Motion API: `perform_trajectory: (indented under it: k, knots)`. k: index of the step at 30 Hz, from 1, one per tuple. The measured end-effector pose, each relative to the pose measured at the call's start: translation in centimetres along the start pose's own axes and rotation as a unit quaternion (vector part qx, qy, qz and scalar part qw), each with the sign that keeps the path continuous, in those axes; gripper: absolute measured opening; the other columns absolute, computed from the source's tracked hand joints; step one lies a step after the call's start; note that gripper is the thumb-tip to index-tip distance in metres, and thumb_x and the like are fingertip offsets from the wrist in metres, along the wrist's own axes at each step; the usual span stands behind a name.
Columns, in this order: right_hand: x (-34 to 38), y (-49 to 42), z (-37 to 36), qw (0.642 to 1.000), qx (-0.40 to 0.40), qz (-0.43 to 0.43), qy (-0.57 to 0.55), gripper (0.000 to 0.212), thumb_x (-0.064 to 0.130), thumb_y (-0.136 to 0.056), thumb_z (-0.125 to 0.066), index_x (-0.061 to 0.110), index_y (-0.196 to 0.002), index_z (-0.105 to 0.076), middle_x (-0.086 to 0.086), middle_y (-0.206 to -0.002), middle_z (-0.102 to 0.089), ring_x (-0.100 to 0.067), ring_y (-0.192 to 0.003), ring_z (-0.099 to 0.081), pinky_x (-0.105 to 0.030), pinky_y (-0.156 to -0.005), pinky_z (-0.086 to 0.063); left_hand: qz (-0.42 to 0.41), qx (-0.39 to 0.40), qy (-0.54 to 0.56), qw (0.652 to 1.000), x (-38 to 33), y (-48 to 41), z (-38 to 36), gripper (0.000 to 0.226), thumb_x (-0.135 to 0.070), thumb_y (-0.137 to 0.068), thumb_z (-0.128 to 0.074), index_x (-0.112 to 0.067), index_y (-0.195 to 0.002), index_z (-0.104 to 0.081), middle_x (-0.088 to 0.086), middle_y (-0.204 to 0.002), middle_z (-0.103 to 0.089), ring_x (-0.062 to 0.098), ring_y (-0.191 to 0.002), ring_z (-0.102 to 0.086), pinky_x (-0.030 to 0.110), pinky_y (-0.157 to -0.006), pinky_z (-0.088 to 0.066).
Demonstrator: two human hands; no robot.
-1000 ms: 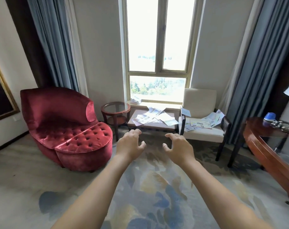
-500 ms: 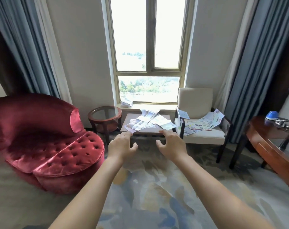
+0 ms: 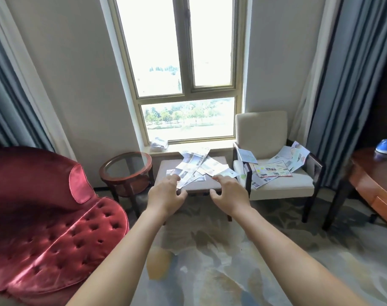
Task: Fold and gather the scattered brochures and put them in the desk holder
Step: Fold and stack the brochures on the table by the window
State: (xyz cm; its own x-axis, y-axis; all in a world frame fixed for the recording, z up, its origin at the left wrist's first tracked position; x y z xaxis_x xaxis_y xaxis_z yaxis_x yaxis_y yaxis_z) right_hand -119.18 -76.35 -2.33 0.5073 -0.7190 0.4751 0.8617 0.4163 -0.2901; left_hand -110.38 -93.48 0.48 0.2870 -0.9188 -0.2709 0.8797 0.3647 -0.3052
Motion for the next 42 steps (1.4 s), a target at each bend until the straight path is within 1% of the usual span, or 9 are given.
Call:
perform_trajectory:
  k: [6, 11, 18, 23, 25, 28, 33, 36, 42]
  knots:
    - [-2.5, -12.0, -1.1, 1.0, -0.022, -0.007, -0.006, 0.049, 0.038, -0.083, -0.054, 0.025, -0.13, -0.051, -0.002, -0.124, -0.061, -0.022, -0.115, -0.055, -0.037, -0.083, -0.051, -0.001, -0.032, 0.023, 0.999, 1.7, -12.0, -1.7, 0.043, -0.044, -0.084, -0.053, -0.023, -0.122, -0.054, -0.005, -0.113, -0.065, 0.017, -0.106, -0.059, 0.033, -0.074, -0.048]
    - [-3.8, -18.7, -4.6, 1.0, 0.001, -0.022, -0.01, 0.048, 0.037, -0.084, -0.054, 0.026, -0.13, -0.051, -0.002, -0.127, -0.06, -0.023, -0.119, -0.053, -0.039, -0.086, -0.052, 0.013, -0.017, 0.033, 0.999, 4.3, -18.8, -4.3, 0.043, -0.044, -0.084, -0.055, -0.023, -0.121, -0.053, -0.005, -0.11, -0.065, 0.017, -0.102, -0.06, 0.036, -0.077, -0.053]
    - [-5.0, -28.8, -10.9, 0.999, 0.016, -0.031, 0.0, 0.047, 0.038, -0.084, -0.054, 0.027, -0.13, -0.051, 0.0, -0.125, -0.06, -0.021, -0.118, -0.052, -0.037, -0.085, -0.051, 0.023, -0.003, 0.04, 0.999, 9.2, -30.0, -9.5, 0.042, -0.042, -0.083, -0.054, -0.023, -0.12, -0.054, -0.003, -0.115, -0.063, 0.018, -0.104, -0.059, 0.036, -0.078, -0.053]
    - [-5.1, -37.6, -15.3, 0.998, 0.018, -0.056, 0.008, 0.046, 0.037, -0.083, -0.055, 0.026, -0.127, -0.053, -0.002, -0.123, -0.061, -0.022, -0.118, -0.052, -0.036, -0.085, -0.049, 0.005, 0.024, 0.042, 0.999, 12.9, -39.2, -13.6, 0.042, -0.042, -0.084, -0.055, -0.022, -0.12, -0.053, -0.004, -0.114, -0.063, 0.02, -0.108, -0.057, 0.041, -0.08, -0.054]
    - [-4.9, -40.8, -16.5, 0.997, 0.022, -0.07, 0.005, 0.046, 0.036, -0.083, -0.055, 0.028, -0.128, -0.053, 0.0, -0.124, -0.061, -0.022, -0.118, -0.053, -0.036, -0.085, -0.049, -0.008, 0.043, 0.04, 0.998, 14.1, -43.2, -14.8, 0.04, -0.042, -0.083, -0.055, -0.022, -0.118, -0.053, -0.003, -0.112, -0.063, 0.021, -0.105, -0.058, 0.043, -0.083, -0.053]
    - [-5.1, -46.0, -17.6, 0.997, 0.012, -0.075, 0.008, 0.046, 0.036, -0.083, -0.053, 0.029, -0.128, -0.052, 0.0, -0.121, -0.063, -0.022, -0.117, -0.054, -0.036, -0.082, -0.052, -0.031, 0.035, 0.051, 0.998, 15.1, -49.0, -16.3, 0.033, -0.041, -0.081, -0.054, -0.021, -0.108, -0.055, -0.001, -0.109, -0.065, 0.02, -0.098, -0.06, 0.042, -0.082, -0.053]
    - [-6.8, -51.5, -20.4, 0.996, 0.022, -0.09, 0.015, 0.044, 0.039, -0.084, -0.052, 0.03, -0.127, -0.052, 0.002, -0.123, -0.062, -0.021, -0.118, -0.052, -0.035, -0.081, -0.051, -0.036, 0.081, 0.032, 0.996, 16.7, -55.1, -19.9, 0.045, -0.045, -0.079, -0.048, -0.024, -0.119, -0.05, 0.001, -0.123, -0.061, 0.022, -0.111, -0.058, 0.044, -0.085, -0.052]
    - [-8.8, -55.1, -22.5, 0.994, 0.023, -0.103, 0.015, 0.043, 0.039, -0.085, -0.053, 0.029, -0.127, -0.053, 0.003, -0.125, -0.06, -0.019, -0.118, -0.052, -0.03, -0.076, -0.044, -0.035, 0.083, 0.05, 0.995, 17.6, -59.1, -22.2, 0.046, -0.044, -0.08, -0.048, -0.023, -0.121, -0.051, 0.002, -0.122, -0.062, 0.022, -0.111, -0.057, 0.04, -0.083, -0.052]
    - [-12.9, -63.0, -27.6, 0.992, 0.049, -0.112, 0.012, 0.041, 0.035, -0.084, -0.054, 0.03, -0.124, -0.055, 0.005, -0.125, -0.061, -0.018, -0.12, -0.051, -0.032, -0.081, -0.046, -0.024, 0.091, 0.05, 0.994, 18.8, -66.9, -28.7, 0.045, -0.041, -0.085, -0.051, -0.019, -0.124, -0.052, 0.003, -0.124, -0.061, 0.022, -0.112, -0.057, 0.037, -0.079, -0.047]
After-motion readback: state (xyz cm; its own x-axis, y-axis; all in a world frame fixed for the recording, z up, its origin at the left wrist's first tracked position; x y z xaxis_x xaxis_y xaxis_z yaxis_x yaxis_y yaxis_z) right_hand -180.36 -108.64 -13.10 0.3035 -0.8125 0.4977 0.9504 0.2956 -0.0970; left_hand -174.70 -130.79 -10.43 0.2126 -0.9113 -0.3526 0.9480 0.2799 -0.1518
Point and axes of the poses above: each hand's wrist, its own y-axis away from the middle knuckle, its own z-axis out of the back of the hand, x = y × z, the point moved 9 cm from there along -y, towards the middle knuckle
